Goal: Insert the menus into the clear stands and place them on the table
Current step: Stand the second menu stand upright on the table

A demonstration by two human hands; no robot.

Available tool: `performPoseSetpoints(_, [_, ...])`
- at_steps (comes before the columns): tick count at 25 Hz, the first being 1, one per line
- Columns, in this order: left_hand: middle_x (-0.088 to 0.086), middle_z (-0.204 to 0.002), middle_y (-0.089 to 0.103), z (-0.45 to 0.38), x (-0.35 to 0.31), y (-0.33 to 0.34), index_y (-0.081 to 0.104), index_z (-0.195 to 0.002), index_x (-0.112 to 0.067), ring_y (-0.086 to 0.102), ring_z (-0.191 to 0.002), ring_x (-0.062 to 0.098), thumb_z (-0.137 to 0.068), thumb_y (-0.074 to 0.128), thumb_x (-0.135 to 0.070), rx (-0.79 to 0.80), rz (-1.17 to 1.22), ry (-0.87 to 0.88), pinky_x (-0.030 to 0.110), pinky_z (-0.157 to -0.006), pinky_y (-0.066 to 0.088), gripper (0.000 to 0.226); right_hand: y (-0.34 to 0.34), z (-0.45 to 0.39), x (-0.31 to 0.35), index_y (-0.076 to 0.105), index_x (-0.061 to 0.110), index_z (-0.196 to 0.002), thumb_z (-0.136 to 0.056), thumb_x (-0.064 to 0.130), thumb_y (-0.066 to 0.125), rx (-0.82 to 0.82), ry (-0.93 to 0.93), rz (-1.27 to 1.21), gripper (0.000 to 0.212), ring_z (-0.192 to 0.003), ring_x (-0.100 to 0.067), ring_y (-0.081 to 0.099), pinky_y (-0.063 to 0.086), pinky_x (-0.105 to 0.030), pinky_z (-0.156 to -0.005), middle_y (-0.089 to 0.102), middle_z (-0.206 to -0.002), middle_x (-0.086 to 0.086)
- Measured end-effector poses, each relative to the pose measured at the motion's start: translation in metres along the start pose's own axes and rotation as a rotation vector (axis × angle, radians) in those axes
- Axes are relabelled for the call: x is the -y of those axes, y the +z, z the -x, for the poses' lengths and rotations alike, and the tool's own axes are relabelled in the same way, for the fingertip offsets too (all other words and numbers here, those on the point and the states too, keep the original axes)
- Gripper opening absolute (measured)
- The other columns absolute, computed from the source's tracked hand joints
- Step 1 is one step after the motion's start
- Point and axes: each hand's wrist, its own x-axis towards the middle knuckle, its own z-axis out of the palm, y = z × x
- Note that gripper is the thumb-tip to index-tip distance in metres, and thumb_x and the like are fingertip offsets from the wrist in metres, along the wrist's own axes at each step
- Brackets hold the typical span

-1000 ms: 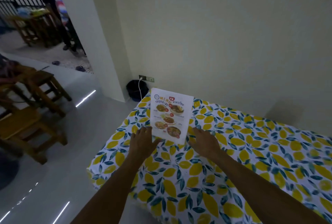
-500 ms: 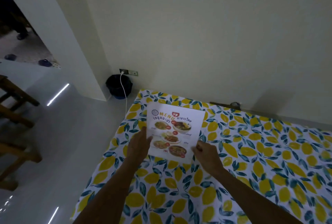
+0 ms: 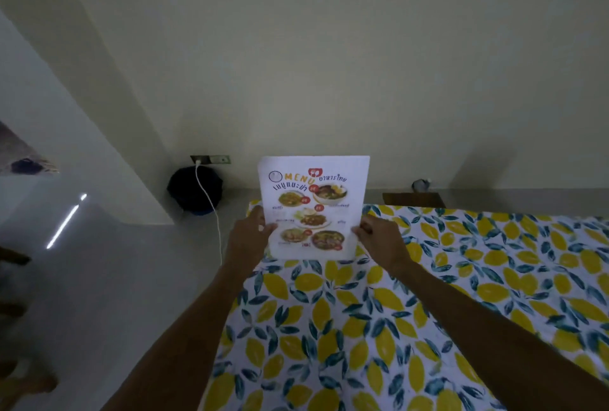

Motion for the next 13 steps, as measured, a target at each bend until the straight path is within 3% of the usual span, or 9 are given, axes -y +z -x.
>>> performPoseSetpoints(3, [0.000, -0.106, 0.073, -0.055, 0.026, -0.012, 0.059, -0.125, -0.025, 0.068, -0.084, 0.015, -0.092, 0.060, -0.039, 0.055, -0.002, 0.064, 0.029, -0.068, 0.050, 0.036, 0.023, -0.040, 0.016, 0.042, 0.012, -0.065, -0.093, 0.023, 0.063, -0.079, 0.037, 0.027, 0.036, -0.046, -0.003, 0.034, 0.021, -0.019, -0.046, 0.033, -0.050, 0.009])
performPoseSetpoints(5, [-0.001, -0.104, 0.073, -0.087, 0.043, -0.016, 0.058, -0.125, -0.025, 0.066, -0.079, 0.012, -0.092, 0.059, -0.043, 0.092, -0.023, 0.114, 0.027, -0.063, 0.048, 0.037, 0.036, -0.060, 0.020, 0.043, 0.013, -0.066, -0.092, 0.024, 0.063, -0.105, 0.067, 0.046, 0.035, -0.046, -0.008, 0.036, 0.022, -0.025, -0.047, 0.036, -0.051, 0.007])
performPoseSetpoints(8, [-0.001, -0.103, 0.074, -0.124, 0.065, -0.019, 0.059, -0.122, -0.025, 0.068, -0.080, 0.011, -0.090, 0.058, -0.049, 0.145, 0.002, 0.141, 0.033, -0.068, 0.055, 0.040, 0.057, -0.086, 0.022, 0.046, 0.012, -0.068, -0.092, 0.025, 0.062, -0.110, 0.131, 0.075, 0.031, -0.054, -0.020, 0.042, 0.028, -0.029, -0.054, 0.044, -0.057, 0.000])
performPoseSetpoints(13, [-0.002, -0.102, 0.075, -0.153, 0.092, -0.016, 0.062, -0.116, -0.028, 0.072, -0.083, 0.013, -0.084, 0.062, -0.051, 0.176, 0.134, 0.140, 0.046, -0.069, 0.061, 0.039, 0.081, -0.110, 0.027, 0.059, 0.003, -0.078, -0.092, 0.023, 0.060, -0.118, 0.186, 0.097, 0.025, -0.062, -0.024, 0.051, 0.030, -0.028, -0.060, 0.062, -0.071, -0.013])
